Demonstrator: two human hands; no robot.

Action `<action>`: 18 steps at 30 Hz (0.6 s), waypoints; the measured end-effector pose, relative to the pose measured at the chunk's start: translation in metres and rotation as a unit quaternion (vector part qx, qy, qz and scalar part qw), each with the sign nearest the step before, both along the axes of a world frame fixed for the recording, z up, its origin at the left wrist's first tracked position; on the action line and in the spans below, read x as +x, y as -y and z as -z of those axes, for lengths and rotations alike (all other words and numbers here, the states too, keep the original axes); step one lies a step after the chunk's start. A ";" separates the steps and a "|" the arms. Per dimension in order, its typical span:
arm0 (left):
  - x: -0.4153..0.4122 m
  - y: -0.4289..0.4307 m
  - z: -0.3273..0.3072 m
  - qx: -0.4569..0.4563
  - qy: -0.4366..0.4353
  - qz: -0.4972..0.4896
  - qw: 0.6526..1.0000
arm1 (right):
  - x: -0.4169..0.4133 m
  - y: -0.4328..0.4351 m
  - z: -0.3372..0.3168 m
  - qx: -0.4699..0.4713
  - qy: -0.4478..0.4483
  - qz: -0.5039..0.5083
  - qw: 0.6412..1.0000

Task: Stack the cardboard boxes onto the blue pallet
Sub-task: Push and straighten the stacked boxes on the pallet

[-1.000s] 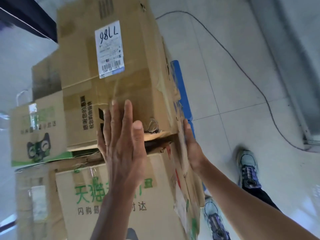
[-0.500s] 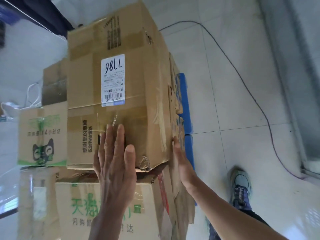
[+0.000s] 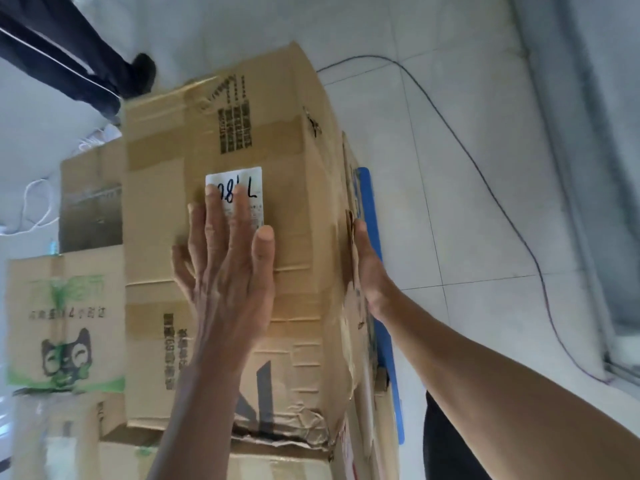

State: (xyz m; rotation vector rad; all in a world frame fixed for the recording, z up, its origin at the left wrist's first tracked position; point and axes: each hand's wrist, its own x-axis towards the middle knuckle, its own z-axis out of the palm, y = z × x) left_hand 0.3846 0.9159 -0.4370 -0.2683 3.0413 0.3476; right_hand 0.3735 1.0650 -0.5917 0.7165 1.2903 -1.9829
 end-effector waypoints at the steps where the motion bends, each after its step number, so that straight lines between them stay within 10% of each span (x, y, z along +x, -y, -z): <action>1: 0.001 0.000 0.001 -0.006 -0.010 0.003 1.000 | -0.005 0.003 0.002 0.002 0.011 -0.002 1.000; 18: 0.001 0.001 0.016 -0.058 -0.038 -0.001 0.998 | -0.086 0.010 0.047 0.084 -0.004 0.008 0.996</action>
